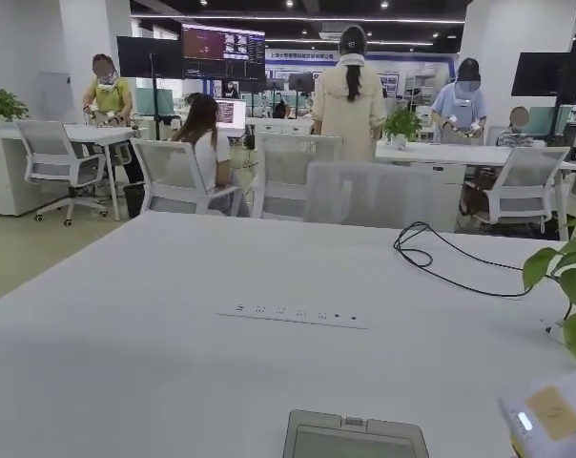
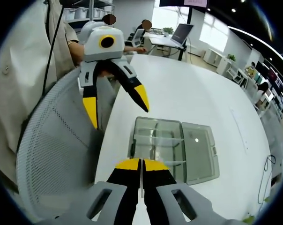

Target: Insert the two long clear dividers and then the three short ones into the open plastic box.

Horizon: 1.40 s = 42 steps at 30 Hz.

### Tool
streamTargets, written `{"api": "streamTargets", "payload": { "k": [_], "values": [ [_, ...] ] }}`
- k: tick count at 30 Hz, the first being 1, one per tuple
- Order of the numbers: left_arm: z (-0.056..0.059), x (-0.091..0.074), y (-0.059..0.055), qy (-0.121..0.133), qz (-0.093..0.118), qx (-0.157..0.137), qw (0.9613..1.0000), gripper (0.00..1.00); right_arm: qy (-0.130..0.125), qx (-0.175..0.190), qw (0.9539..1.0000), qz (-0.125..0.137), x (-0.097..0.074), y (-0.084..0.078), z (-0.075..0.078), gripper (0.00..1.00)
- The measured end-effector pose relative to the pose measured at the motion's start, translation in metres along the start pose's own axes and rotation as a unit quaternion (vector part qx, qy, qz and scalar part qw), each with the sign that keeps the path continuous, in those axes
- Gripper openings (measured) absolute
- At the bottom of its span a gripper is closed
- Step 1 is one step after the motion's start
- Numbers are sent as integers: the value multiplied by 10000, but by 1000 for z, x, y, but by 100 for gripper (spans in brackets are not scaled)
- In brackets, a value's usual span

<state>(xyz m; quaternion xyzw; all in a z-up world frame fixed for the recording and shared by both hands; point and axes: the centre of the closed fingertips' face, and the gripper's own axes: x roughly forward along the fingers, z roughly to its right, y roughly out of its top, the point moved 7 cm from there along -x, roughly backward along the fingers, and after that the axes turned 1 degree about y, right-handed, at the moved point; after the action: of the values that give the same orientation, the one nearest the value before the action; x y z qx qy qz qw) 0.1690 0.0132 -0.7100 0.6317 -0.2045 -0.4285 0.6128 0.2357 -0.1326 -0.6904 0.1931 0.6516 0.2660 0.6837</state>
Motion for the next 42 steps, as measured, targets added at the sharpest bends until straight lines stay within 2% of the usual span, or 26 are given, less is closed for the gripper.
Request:
{"api": "streamTargets", "payload": {
  "k": [4,12,17,34,42],
  "values": [
    [-2,1,0,78,28,-60,9999,59,-107,103,9998,-131,3,-5,9,2],
    [-5,0,-1,220,-5,-119,9997,65,-236,199,9988,-377,11,-14,19,2],
    [-6,0,-1,292,22,-175,9994,68,-246,279,9985,-406,15,-16,23,2],
    [-6,0,0,363,-4,-170,9992,69,-107,353,9975,-596,29,-25,29,2],
    [-7,0,0,357,-4,-191,9992,68,78,184,9968,-773,32,-22,33,2]
  ]
}}
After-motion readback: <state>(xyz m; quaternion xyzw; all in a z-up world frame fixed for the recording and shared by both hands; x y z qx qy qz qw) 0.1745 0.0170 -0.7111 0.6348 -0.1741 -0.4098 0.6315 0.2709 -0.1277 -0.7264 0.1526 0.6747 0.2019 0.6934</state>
